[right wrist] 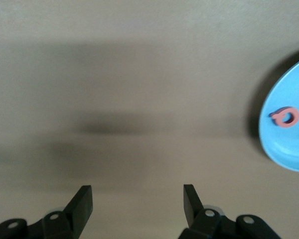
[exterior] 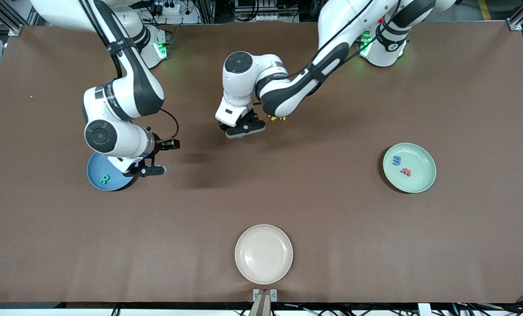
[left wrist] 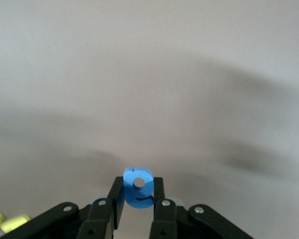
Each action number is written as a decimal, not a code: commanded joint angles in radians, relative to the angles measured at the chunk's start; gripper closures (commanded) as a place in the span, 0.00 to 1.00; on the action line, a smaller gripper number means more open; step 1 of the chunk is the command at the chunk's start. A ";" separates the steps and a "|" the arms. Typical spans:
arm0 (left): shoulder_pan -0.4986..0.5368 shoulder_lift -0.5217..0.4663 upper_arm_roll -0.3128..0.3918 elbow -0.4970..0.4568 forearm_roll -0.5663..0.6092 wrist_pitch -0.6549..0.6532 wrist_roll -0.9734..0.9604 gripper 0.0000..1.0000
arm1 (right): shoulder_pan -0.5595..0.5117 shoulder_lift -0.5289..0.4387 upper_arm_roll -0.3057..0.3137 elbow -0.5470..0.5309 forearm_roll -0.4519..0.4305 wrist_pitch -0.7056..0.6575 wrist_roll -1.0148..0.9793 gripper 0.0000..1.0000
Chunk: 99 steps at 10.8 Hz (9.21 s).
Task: Sort uppercase to blue plate, lowercase to green plate
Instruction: 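Carry the blue e to the green plate while the right gripper reaches H, then release the e on the green plate while the right gripper grasps H, then carry the yellow H to the blue plate while the left gripper reaches letters, then release the H on the blue plate while the left gripper lowers to u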
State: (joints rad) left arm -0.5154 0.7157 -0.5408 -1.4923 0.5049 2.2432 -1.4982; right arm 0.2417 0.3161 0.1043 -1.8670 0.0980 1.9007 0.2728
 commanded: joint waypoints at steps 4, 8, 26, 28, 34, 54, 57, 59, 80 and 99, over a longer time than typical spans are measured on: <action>0.251 -0.191 -0.004 -0.026 -0.097 -0.128 0.416 1.00 | 0.011 -0.023 0.113 -0.003 0.005 -0.008 0.236 0.18; 0.437 -0.216 -0.007 0.033 -0.155 -0.235 0.770 1.00 | 0.027 -0.009 0.231 -0.023 0.003 0.082 0.500 0.14; 0.977 -0.275 -0.007 -0.410 -0.194 -0.116 1.395 1.00 | 0.320 0.300 0.360 -0.027 -0.419 0.593 1.798 0.10; 0.991 -0.275 -0.007 -0.442 -0.194 -0.114 1.395 1.00 | 0.320 0.333 0.360 -0.026 -0.417 0.600 1.824 0.11; 1.019 -0.315 -0.014 -0.488 -0.200 -0.129 1.399 0.00 | 0.329 0.377 0.360 -0.026 -0.417 0.658 1.861 0.13; 1.017 -0.611 -0.284 -0.200 -0.364 -0.543 1.319 0.00 | 0.200 0.353 0.405 -0.026 -0.419 0.595 1.651 0.90; 1.017 -0.634 -0.365 -0.206 -0.407 -0.553 1.297 0.00 | 0.110 0.316 0.436 -0.021 -0.406 0.482 1.507 0.89; 1.017 -0.651 -0.415 -0.212 -0.430 -0.554 1.294 0.00 | 0.062 0.284 0.439 -0.021 -0.361 0.421 1.380 0.89; 1.011 -0.713 -0.656 -0.764 -0.514 0.119 1.233 0.00 | -0.056 0.047 -0.305 -0.011 -0.202 0.136 -0.418 0.87; 0.956 -0.530 -0.614 -0.709 -0.408 0.174 1.107 0.00 | -0.142 0.155 -0.353 -0.185 -0.204 0.353 -0.552 0.45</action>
State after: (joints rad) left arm 0.4433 0.1739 -1.1544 -2.2121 0.0718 2.4140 -0.3910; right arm 0.1127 0.4736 -0.2532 -2.0509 -0.1234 2.2486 -0.2521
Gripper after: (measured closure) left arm 0.000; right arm 0.573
